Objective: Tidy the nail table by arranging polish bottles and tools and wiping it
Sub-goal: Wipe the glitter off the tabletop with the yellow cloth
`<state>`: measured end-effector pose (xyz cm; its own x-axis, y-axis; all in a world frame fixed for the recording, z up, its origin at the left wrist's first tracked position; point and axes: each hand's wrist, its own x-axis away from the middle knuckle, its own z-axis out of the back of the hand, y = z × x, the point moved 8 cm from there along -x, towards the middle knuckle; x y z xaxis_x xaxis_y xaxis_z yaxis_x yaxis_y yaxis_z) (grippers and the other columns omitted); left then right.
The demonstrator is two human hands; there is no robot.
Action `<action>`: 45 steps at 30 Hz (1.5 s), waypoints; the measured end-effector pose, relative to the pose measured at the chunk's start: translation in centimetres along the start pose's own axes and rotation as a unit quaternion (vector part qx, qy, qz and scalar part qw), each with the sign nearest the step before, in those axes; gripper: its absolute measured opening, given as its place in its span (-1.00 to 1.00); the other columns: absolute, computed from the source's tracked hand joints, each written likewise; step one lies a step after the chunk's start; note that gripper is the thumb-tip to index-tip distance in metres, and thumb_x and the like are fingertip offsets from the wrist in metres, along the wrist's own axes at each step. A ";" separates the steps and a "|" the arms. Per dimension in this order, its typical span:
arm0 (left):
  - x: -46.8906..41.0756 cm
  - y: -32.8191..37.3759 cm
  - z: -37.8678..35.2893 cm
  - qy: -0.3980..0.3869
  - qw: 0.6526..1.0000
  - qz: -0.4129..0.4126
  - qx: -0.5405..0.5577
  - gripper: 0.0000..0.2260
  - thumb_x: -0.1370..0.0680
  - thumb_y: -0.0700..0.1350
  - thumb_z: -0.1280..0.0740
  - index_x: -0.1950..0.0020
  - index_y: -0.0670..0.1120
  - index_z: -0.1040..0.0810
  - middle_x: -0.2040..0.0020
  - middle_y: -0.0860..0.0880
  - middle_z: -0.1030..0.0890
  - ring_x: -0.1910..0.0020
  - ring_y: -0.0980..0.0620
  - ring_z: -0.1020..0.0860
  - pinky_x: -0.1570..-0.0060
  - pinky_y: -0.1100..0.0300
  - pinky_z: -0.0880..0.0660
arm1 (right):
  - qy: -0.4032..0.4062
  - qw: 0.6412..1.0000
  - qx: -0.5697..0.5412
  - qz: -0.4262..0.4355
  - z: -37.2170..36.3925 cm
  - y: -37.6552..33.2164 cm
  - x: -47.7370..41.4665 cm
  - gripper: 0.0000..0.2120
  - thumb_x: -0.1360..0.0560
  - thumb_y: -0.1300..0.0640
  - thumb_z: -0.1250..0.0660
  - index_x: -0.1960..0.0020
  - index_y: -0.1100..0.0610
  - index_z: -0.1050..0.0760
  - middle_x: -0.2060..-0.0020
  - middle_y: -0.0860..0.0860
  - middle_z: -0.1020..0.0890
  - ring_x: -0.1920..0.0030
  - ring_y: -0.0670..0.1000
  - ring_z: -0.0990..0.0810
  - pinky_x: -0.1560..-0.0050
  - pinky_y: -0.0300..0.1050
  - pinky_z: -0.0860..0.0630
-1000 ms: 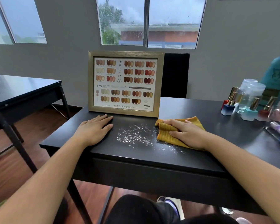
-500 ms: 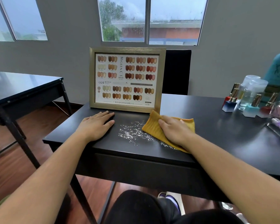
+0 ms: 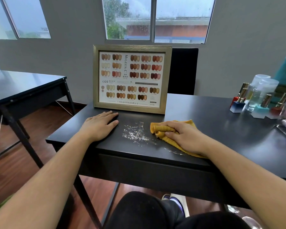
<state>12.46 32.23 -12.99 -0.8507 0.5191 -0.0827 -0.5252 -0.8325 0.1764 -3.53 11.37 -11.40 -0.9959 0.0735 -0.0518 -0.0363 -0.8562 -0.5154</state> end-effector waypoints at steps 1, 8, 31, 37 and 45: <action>0.0 0.0 0.0 -0.001 1.000 0.000 -0.001 -0.55 -0.59 0.20 0.03 -0.49 0.20 -0.12 -0.53 0.14 -0.10 -0.51 0.11 -0.06 -0.43 0.05 -0.03 | 0.015 1.000 -0.009 -0.018 0.4 0.6 0.2 -0.73 -0.61 0.02 -0.14 -0.29 -0.11 -0.42 -0.20 -0.08 -0.54 -0.24 0.00 -0.46 -0.29 -0.06 -0.35; 0.1 0.1 0.0 0.006 1.000 0.000 0.000 -0.55 -0.60 0.19 0.02 -0.49 0.18 -0.13 -0.53 0.13 -0.12 -0.51 0.11 -0.07 -0.42 0.06 -0.05 | 0.077 0.989 0.041 -0.116 -0.7 -0.2 -1.6 -0.58 -0.64 -0.03 0.02 -0.47 0.01 -0.22 -0.46 0.05 -0.31 -0.47 0.11 -0.22 -0.49 0.09 0.01; 0.0 -1.3 1.0 0.072 0.990 0.046 0.116 -0.64 -0.60 -0.13 -0.12 -0.40 0.04 -0.37 -0.40 -0.02 -0.42 -0.38 -0.06 -0.35 -0.34 0.05 -0.28 | -0.142 0.975 -0.123 0.118 -4.3 -7.3 -3.6 -0.57 -0.50 0.37 -0.16 -0.06 -0.09 -0.62 -0.29 -0.09 -0.53 -0.33 -0.17 -0.40 -0.43 -0.18 -0.21; 0.1 -1.0 1.1 0.073 0.991 0.037 0.103 -0.64 -0.61 -0.12 -0.11 -0.40 0.04 -0.36 -0.40 -0.02 -0.41 -0.38 -0.08 -0.34 -0.34 0.05 -0.26 | -0.082 0.975 -0.189 0.081 -0.9 -3.1 -0.1 -0.47 -0.47 0.48 -0.11 0.23 -0.08 -0.64 -0.09 0.00 -0.66 -0.22 -0.20 -0.52 -0.25 -0.36 -0.34; 0.1 -1.1 1.0 0.079 0.991 0.035 0.104 -0.65 -0.60 -0.10 -0.13 -0.39 0.04 -0.38 -0.39 -0.01 -0.43 -0.38 -0.08 -0.35 -0.35 0.04 -0.28 | 0.105 0.978 -0.143 -0.107 3.3 4.6 3.0 -0.76 -0.58 0.07 -0.14 -0.13 -0.12 -0.53 -0.22 -0.09 -0.56 -0.23 -0.03 -0.47 -0.24 -0.22 -0.33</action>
<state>12.95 33.38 -12.16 -0.8865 0.4106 -0.2136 -0.4627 -0.7986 0.3850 -6.96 5.94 -11.13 -0.9282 0.3643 -0.0750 -0.1879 -0.6332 -0.7508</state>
